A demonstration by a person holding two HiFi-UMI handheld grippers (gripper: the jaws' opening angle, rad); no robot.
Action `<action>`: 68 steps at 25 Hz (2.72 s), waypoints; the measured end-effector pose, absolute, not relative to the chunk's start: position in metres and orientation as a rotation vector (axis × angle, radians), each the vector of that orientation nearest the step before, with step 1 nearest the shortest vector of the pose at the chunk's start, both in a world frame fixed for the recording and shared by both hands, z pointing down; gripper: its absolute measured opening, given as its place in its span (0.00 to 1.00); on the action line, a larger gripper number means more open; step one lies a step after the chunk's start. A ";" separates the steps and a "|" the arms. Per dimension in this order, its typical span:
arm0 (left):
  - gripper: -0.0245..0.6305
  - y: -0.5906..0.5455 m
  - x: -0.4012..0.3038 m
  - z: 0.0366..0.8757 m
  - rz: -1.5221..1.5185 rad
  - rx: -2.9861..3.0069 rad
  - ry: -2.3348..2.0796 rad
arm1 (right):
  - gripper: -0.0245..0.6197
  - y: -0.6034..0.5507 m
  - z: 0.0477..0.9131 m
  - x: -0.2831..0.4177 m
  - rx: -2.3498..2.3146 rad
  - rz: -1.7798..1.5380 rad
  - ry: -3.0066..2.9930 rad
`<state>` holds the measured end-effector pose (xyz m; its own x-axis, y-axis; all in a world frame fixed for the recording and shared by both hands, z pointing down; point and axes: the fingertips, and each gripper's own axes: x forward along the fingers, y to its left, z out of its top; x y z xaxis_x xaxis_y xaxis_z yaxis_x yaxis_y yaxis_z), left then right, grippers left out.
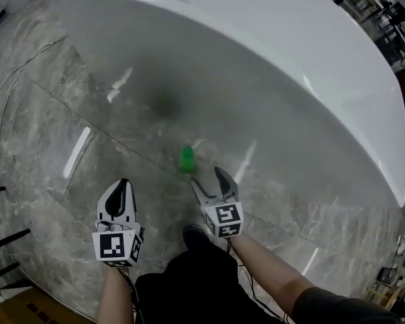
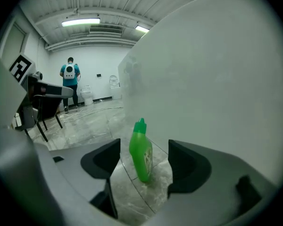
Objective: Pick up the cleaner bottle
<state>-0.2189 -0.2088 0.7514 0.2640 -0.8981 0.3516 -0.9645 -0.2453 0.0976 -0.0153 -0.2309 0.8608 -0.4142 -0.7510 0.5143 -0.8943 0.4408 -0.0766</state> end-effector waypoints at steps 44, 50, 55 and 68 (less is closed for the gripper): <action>0.07 -0.265 -0.206 0.871 0.296 2.298 -1.663 | 0.49 -0.312 1.021 -0.063 1.498 0.529 -2.244; 0.07 -0.267 -0.198 0.873 0.287 2.297 -1.658 | 0.42 -0.318 1.022 -0.055 1.487 0.521 -2.238; 0.07 -0.267 -0.189 0.872 0.315 2.328 -1.644 | 0.37 -0.325 1.025 -0.046 1.457 0.593 -2.254; 0.07 -0.260 -0.196 0.876 0.334 2.296 -1.667 | 0.35 -0.326 1.032 -0.051 1.400 1.253 -2.313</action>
<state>-0.1961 -0.2604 0.8764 0.3057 -0.8863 0.3480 -0.9519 -0.2923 0.0917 -0.0513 -0.3260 1.0316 -0.5481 -0.6572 0.5173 -0.7924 0.2101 -0.5727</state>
